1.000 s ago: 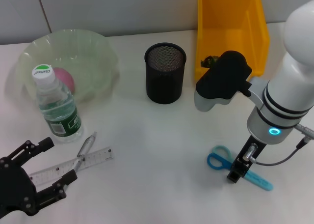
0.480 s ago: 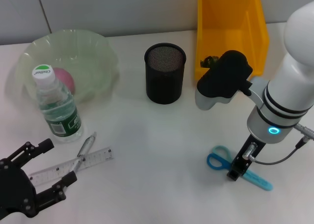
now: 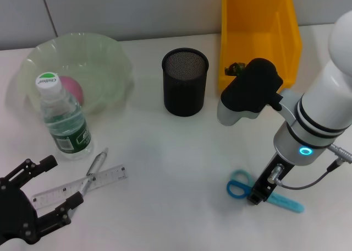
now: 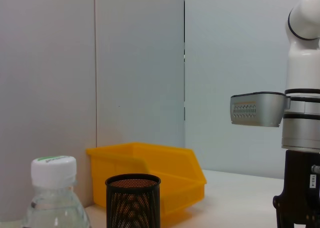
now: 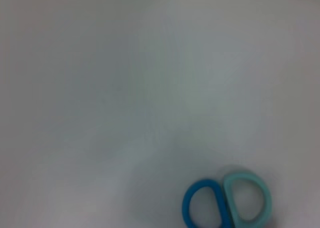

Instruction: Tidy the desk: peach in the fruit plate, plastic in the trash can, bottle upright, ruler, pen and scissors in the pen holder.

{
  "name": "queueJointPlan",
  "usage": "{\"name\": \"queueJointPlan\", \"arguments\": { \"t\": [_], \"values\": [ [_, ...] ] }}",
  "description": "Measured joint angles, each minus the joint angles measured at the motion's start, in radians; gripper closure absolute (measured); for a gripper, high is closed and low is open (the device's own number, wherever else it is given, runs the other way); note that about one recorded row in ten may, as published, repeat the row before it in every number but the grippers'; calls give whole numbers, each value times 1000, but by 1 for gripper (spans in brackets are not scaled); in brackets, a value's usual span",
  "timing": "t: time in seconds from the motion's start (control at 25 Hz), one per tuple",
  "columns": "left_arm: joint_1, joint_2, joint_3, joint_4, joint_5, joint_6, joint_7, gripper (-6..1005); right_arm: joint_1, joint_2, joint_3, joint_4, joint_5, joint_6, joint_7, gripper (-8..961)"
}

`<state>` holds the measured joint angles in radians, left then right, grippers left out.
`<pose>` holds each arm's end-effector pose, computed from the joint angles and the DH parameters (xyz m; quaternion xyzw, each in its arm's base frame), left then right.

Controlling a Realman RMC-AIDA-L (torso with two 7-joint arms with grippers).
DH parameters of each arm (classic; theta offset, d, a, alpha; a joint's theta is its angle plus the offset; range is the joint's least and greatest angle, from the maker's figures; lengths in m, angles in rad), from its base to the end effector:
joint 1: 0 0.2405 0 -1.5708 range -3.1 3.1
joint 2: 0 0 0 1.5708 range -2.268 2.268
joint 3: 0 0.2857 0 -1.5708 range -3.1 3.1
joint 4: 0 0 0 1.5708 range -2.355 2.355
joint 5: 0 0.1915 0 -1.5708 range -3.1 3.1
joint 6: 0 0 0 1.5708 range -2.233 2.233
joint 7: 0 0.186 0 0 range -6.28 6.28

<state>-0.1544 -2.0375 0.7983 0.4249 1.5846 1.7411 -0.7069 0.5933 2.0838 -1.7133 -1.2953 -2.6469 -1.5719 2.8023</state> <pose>-0.3164 0.2248 -0.0317 -0.8920 -0.1082 -0.3501 0.2648 0.2439 0.3160 -0.0960 -0.8842 0.3404 -0.2905 0.1342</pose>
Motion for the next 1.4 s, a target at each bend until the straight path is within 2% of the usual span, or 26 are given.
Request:
{"name": "queueJointPlan", "arguments": {
  "t": [0.32, 0.56, 0.88, 0.92, 1.08, 1.12, 1.24, 1.28, 1.32, 1.36, 1.4],
  "values": [
    [3, 3, -2, 0, 0, 6, 0, 163, -2, -3, 102, -14, 38, -40, -18, 675],
    [2, 4, -3, 1, 0, 10, -1, 163, -3, -3, 112, -40, 34, -50, -27, 711],
    [-1, 6, -2, 3, -6, 16, -3, 163, -72, -3, 256, -239, 66, 0, -86, 710],
    [-2, 6, -2, 3, -6, 16, -3, 163, -98, -3, 274, -293, 87, 49, -101, 709],
    [-5, 5, -2, 3, -7, 16, -3, 163, -145, -3, 283, -371, 99, 156, -130, 704],
    [-6, 4, -2, 3, -7, 16, -3, 163, -174, -1, 276, -399, 122, 254, -165, 702],
    [-7, 0, -4, 3, -9, 16, -2, 164, -212, -1, 255, -371, 246, 451, -272, 699],
    [-7, 0, -4, 3, -9, 16, -2, 164, -212, -1, 255, -371, 246, 451, -272, 697],
    [-9, -2, -4, 3, -9, 16, -1, 164, -221, -1, 242, -322, 340, 547, -360, 696],
    [-9, -2, -4, 3, -9, 16, -1, 164, -221, -1, 242, -322, 340, 547, -360, 695],
    [-9, -2, -4, 3, -9, 16, -1, 164, -224, -1, 236, -283, 405, 603, -424, 694]
  ]
}}
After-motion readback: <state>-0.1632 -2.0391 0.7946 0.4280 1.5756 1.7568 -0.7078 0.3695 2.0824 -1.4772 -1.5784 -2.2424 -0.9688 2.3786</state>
